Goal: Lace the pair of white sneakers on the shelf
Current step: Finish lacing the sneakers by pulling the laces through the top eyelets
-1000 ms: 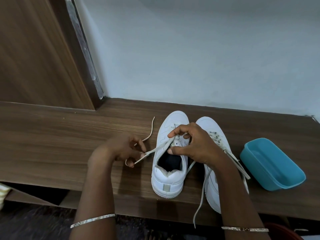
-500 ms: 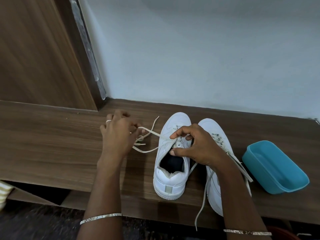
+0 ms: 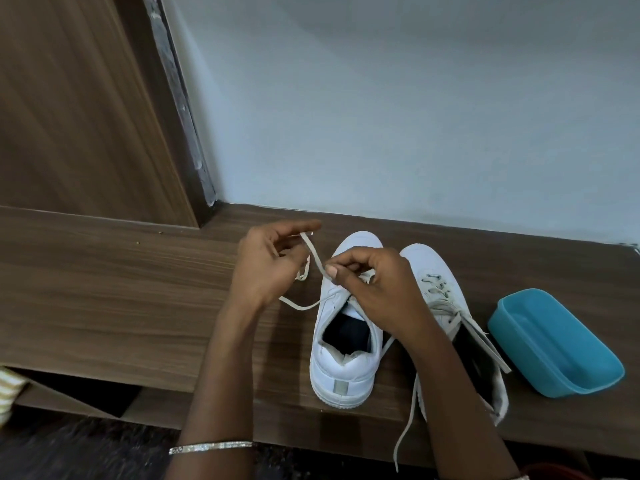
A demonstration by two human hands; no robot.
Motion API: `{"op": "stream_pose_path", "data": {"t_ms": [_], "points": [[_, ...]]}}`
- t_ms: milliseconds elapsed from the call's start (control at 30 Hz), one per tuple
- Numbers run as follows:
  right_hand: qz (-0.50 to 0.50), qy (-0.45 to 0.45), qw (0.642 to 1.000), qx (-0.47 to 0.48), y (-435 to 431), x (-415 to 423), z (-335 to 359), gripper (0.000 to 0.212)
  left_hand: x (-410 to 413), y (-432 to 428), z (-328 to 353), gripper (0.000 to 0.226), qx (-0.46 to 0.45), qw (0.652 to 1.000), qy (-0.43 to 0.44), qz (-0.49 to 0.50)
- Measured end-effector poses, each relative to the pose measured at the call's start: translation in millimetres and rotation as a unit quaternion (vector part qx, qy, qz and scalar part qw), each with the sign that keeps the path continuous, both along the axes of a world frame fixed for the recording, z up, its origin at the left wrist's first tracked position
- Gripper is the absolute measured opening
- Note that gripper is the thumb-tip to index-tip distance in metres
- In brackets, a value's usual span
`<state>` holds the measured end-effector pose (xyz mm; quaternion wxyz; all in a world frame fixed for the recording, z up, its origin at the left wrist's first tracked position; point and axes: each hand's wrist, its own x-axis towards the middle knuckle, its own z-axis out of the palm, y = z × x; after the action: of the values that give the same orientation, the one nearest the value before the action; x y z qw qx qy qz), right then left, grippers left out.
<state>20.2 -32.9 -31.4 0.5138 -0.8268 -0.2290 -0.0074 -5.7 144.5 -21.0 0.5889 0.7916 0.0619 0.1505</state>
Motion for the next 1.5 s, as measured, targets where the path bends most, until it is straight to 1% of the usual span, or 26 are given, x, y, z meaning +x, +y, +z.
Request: {"op": "stream_pose_path", "data": {"t_ms": [67,167,200,267,367,467,500,533,567,633,700,733,800,867,900,933,1033,1067,1133,1167,1267,1333,1433,1500], "points": [[0.012,0.022,0.999,0.021,-3,1,1,0.01,0,3,1,0.036,-0.064,0.998,0.008,-0.005],[0.007,0.037,0.999,0.016,3,-2,0,0.025,-1,-1,7,0.028,-0.127,0.99,0.006,-0.061],[0.011,0.028,0.999,0.018,6,-4,1,0.024,-1,-4,8,0.027,-0.139,0.987,0.005,-0.078],[0.021,0.007,0.999,0.028,11,-7,2,0.013,0,-10,10,0.026,-0.179,0.979,0.002,-0.093],[0.078,0.017,0.997,0.004,6,-7,1,0.012,2,-12,9,0.026,-0.286,0.956,-0.022,-0.064],[0.127,0.066,0.989,-0.029,-7,-4,2,0.013,4,-6,10,0.027,-0.408,0.912,-0.042,0.0],[0.129,0.081,0.987,-0.042,-12,-3,4,0.013,4,-3,9,0.028,-0.426,0.903,-0.04,0.02],[0.129,0.091,0.986,-0.055,-17,-2,7,0.013,4,-1,8,0.029,-0.429,0.902,-0.034,0.035],[0.126,0.094,0.986,-0.063,-21,-2,9,0.013,3,1,6,0.03,-0.414,0.909,-0.024,0.043],[0.101,0.084,0.99,-0.056,-23,-3,13,0.018,2,2,3,0.03,-0.344,0.939,-0.001,0.029],[0.031,0.078,0.996,-0.019,-16,-5,15,0.028,2,-3,4,0.028,-0.261,0.965,0.011,-0.035],[-0.002,0.093,0.996,0.005,-11,-5,16,0.036,2,-7,5,0.027,-0.224,0.971,0.015,-0.078],[-0.034,0.163,0.984,0.057,-1,-8,21,0.052,0,-14,8,0.027,-0.173,0.973,0.027,-0.147],[-0.036,0.264,0.954,0.134,6,-11,26,0.062,-1,-19,10,0.032,-0.162,0.971,0.044,-0.172],[-0.03,0.3,0.938,0.173,6,-12,28,0.057,-1,-20,11,0.038,-0.161,0.969,0.054,-0.177],[-0.022,0.315,0.928,0.198,4,-11,27,0.047,-2,-20,12,0.044,-0.157,0.968,0.063,-0.184],[0.015,0.287,0.941,0.176,-2,-12,27,0.02,-4,-17,12,0.067,-0.12,0.968,0.073,-0.21],[0.028,0.287,0.938,0.193,-2,-14,30,0.016,-4,-18,12,0.075,-0.1,0.968,0.076,-0.215],[0.044,0.307,0.918,0.249,-2,-17,32,0.021,-5,-20,12,0.087,-0.064,0.969,0.078,-0.225],[0.044,0.306,0.914,0.262,-2,-18,32,0.021,-5,-21,11,0.09,-0.055,0.969,0.078,-0.228],[-0.012,0.272,0.935,0.228,0,-16,29,0.022,-3,-21,7,0.095,-0.043,0.97,0.082,-0.227],[-0.037,0.274,0.93,0.242,0,-12,26,0.019,-3,-18,4,0.096,-0.054,0.97,0.09,-0.22],[-0.042,0.311,0.888,0.335,-7,-4,25,0.009,-6,-8,1,0.092,-0.08,0.972,0.109,-0.191],[-0.045,0.317,0.853,0.413,-16,2,27,0.014,-9,-1,-2,0.087,-0.082,0.976,0.125,-0.161]]}}
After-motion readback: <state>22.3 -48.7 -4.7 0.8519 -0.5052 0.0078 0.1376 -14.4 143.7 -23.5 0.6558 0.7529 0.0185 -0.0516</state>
